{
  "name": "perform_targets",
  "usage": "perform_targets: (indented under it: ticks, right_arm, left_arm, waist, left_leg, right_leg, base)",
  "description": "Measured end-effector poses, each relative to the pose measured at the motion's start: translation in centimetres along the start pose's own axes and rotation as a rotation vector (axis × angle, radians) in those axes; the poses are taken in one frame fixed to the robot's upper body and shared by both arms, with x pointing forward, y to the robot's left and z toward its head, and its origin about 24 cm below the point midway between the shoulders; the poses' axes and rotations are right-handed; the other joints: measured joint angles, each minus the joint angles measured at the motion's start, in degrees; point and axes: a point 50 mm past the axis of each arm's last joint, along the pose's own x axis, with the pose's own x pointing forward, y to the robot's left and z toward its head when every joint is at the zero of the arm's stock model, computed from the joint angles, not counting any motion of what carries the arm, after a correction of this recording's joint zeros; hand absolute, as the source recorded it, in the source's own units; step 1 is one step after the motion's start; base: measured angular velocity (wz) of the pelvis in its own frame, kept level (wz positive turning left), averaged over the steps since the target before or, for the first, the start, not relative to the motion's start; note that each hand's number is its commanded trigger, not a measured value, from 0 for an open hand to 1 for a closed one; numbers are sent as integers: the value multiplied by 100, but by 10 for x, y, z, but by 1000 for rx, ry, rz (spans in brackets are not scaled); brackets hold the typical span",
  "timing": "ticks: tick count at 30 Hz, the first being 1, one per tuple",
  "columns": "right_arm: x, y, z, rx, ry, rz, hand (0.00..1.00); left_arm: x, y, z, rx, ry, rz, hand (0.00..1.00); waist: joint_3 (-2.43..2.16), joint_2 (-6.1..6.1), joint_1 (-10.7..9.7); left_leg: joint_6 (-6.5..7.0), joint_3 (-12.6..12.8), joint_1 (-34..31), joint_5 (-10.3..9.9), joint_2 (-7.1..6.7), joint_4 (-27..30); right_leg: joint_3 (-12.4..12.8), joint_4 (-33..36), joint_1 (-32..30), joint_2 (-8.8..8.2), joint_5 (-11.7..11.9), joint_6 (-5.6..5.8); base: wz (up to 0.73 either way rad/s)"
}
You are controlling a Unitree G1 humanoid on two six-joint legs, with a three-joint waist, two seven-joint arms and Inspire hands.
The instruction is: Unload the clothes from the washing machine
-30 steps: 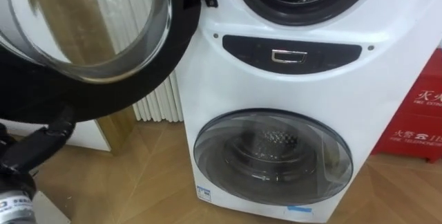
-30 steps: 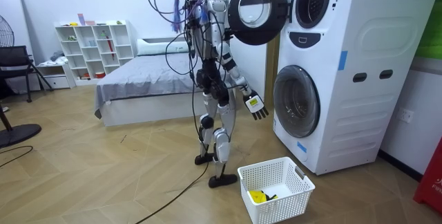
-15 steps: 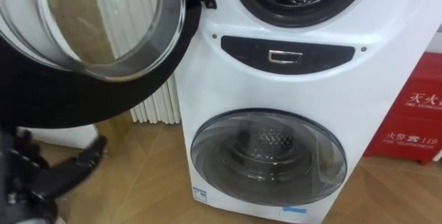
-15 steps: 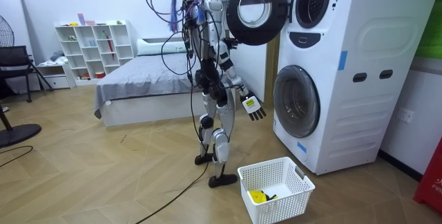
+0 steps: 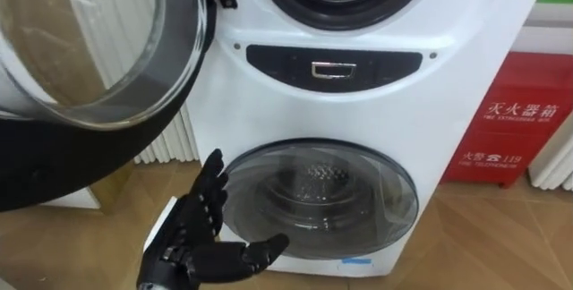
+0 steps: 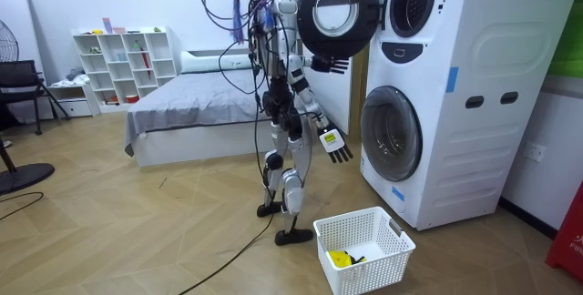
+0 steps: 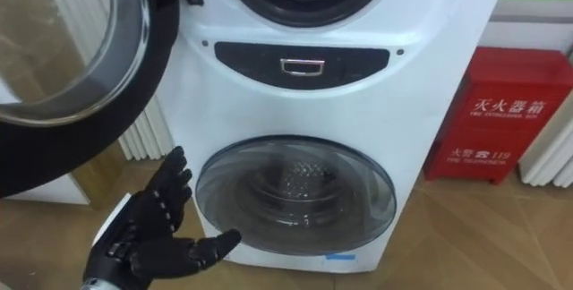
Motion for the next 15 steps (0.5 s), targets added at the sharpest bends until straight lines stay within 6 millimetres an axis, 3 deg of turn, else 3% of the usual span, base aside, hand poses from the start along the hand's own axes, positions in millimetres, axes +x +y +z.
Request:
perform_targets:
  ticks: [4,8,11,12,13,14,15]
  right_arm:
    - [1,1,3,0,-15,1,0]
    - [1,1,3,20,-17,2,0]
    - [1,0,4,19,-16,-1,0]
    - [0,-2,3,21,-14,-7,0]
    - [-1,-4,1,23,-13,-13,0]
    - [-2,-5,0,22,-11,-16,0]
    - [-2,-6,-2,23,-8,-24,0]
  left_arm:
    - [0,-2,-1,55,13,-35,0]
    - [0,-3,-2,29,19,-54,0]
    - [-2,2,-18,-6,84,-35,0]
    - [-8,8,-38,-39,165,-4,0]
    - [-16,18,-61,-59,262,42,0]
    - [-23,23,-75,-66,319,69,0]
    - [-40,34,-102,-90,449,136,0]
  waist:
    - [31,75,-1]
    - [18,96,-24]
    - [8,113,-41]
    - [28,81,-33]
    - [-21,125,3]
    - [-21,121,19]
    - [-16,108,16]
  left_leg:
    - [-12,-10,1,-9,15,-14]
    - [-20,-49,-5,-13,26,-17]
    - [-29,-57,17,-19,40,-21]
    - [-37,-33,56,-23,52,-31]
    - [-48,23,105,-32,59,-46]
    - [-55,64,146,-36,64,-73]
    - [-71,104,212,-45,66,-92]
  right_leg:
    - [-4,-6,2,15,0,0]
    - [-11,-8,8,26,0,0]
    - [-83,-9,52,34,-1,0]
    - [-84,-2,79,48,-3,-5]
    - [-83,6,95,55,-32,-50]
    - [-79,6,110,60,-50,-80]
    - [-86,1,151,64,-88,-141]
  base:
    - [0]
    - [0]
    - [0]
    - [-8]
    - [-15]
    - [-23]
    - [-18]
